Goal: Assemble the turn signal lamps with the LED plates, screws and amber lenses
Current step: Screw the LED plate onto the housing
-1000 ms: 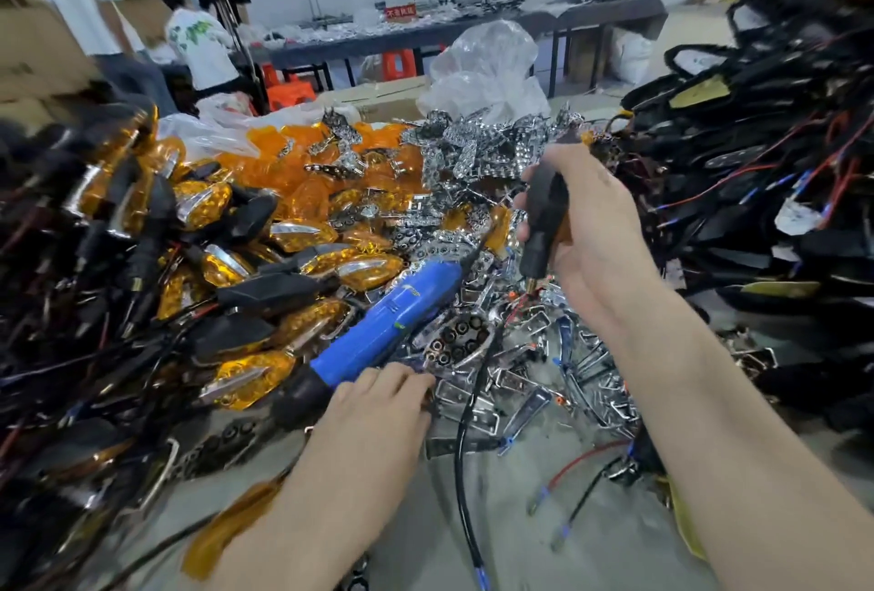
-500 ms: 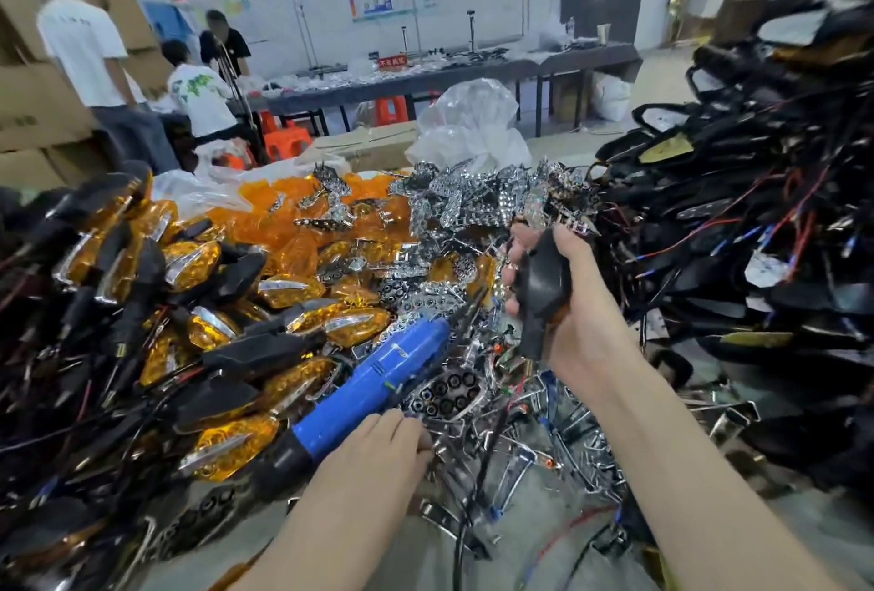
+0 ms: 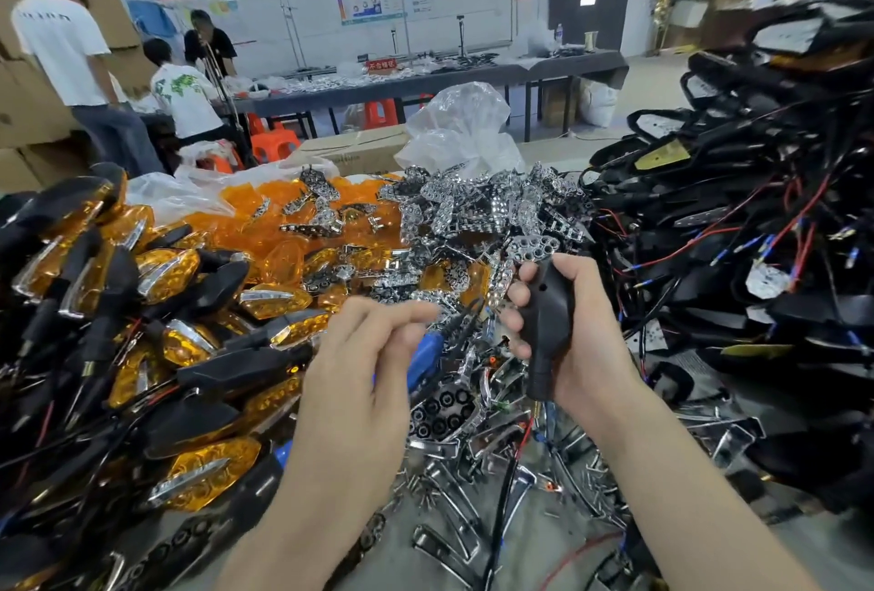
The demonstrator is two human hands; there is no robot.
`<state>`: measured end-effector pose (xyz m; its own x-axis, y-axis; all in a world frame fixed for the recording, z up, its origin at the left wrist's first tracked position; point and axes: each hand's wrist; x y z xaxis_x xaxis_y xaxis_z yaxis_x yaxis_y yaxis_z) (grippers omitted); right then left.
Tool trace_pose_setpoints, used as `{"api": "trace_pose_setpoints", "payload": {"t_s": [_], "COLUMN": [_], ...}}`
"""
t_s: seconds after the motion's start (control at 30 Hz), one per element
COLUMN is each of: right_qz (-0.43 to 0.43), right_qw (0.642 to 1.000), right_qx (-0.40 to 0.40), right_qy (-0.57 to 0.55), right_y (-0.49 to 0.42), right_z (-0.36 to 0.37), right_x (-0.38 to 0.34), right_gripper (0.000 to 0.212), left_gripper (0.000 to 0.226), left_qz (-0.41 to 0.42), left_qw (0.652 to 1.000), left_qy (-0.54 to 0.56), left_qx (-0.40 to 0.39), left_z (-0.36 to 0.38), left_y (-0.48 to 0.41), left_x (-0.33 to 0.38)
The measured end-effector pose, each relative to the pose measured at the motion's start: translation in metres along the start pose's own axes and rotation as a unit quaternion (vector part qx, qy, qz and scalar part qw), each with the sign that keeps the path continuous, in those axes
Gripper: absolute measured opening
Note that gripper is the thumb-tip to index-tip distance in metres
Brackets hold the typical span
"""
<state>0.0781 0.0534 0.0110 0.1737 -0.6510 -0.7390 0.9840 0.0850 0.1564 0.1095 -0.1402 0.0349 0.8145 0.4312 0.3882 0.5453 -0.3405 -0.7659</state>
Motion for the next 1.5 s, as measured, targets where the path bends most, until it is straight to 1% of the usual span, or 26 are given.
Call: {"api": "trace_pose_setpoints", "payload": {"t_s": [0.1, 0.2, 0.3, 0.37, 0.43, 0.57, 0.67, 0.83, 0.97, 1.1, 1.2, 1.27, 1.4, 1.5], "right_qz": [-0.013, -0.035, -0.038, -0.039, -0.042, -0.045, -0.043, -0.047, -0.057, -0.061, -0.058, -0.062, -0.073, -0.104], "right_qw": [1.000, 0.999, 0.999, 0.999, 0.999, 0.996, 0.994, 0.995, 0.995, 0.995, 0.996, 0.997, 0.995, 0.986], "right_qx": [0.004, -0.007, -0.008, -0.012, -0.032, -0.079, -0.099, -0.090, -0.081, -0.081, -0.065, -0.042, 0.036, 0.098], "right_qy": [0.015, 0.024, 0.020, 0.015, 0.011, 0.018, 0.013, 0.004, 0.006, -0.005, -0.002, 0.008, 0.053, 0.088], "right_y": [0.001, 0.002, 0.003, 0.003, 0.003, 0.005, 0.004, 0.003, 0.005, 0.006, 0.006, 0.005, 0.002, -0.002], "right_z": [0.004, 0.007, 0.008, 0.008, 0.007, 0.006, 0.003, 0.001, 0.001, 0.001, 0.002, 0.003, 0.006, 0.008], "right_x": [-0.001, 0.000, 0.001, 0.000, -0.003, -0.005, -0.006, -0.006, -0.006, -0.007, -0.005, -0.004, -0.003, -0.004], "right_gripper": [0.034, 0.030, 0.030, 0.032, 0.034, 0.033, 0.033, 0.033, 0.032, 0.031, 0.032, 0.032, 0.027, 0.026], "left_gripper": [0.026, 0.022, 0.024, 0.029, 0.031, 0.021, 0.015, 0.015, 0.016, 0.014, 0.012, 0.012, 0.011, 0.011], "left_qz": [-0.033, -0.091, -0.095, -0.083, -0.082, -0.112, -0.107, -0.107, -0.086, -0.076, -0.074, -0.061, -0.021, -0.006], "left_qw": [0.997, 0.981, 0.966, 0.965, 0.966, 0.950, 0.945, 0.934, 0.945, 0.951, 0.939, 0.939, 0.974, 0.983], "left_qy": [0.065, 0.170, 0.239, 0.250, 0.247, 0.292, 0.308, 0.340, 0.314, 0.300, 0.336, 0.337, 0.222, 0.181], "left_qx": [0.032, 0.012, -0.002, 0.006, 0.012, 0.024, 0.033, 0.024, 0.014, 0.021, 0.018, 0.000, -0.038, -0.042], "left_z": [0.016, 0.031, 0.039, 0.041, 0.043, 0.044, 0.042, 0.045, 0.049, 0.049, 0.048, 0.048, 0.053, 0.057], "left_y": [-0.030, -0.051, -0.058, -0.055, -0.054, -0.053, -0.053, -0.053, -0.053, -0.051, -0.050, -0.049, -0.048, -0.047], "left_x": [0.009, 0.010, 0.009, 0.005, 0.000, -0.008, -0.010, -0.008, -0.005, -0.003, 0.003, 0.007, 0.006, 0.002]}}
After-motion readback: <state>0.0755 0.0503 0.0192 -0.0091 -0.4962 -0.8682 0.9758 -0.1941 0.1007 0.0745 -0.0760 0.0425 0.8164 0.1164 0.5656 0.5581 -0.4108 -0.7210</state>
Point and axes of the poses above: each hand's wrist, its own y-axis away from the middle knuckle, its own z-axis out of the palm, x = y × z, and after that the axes turned 15 degrees about z, right-handed
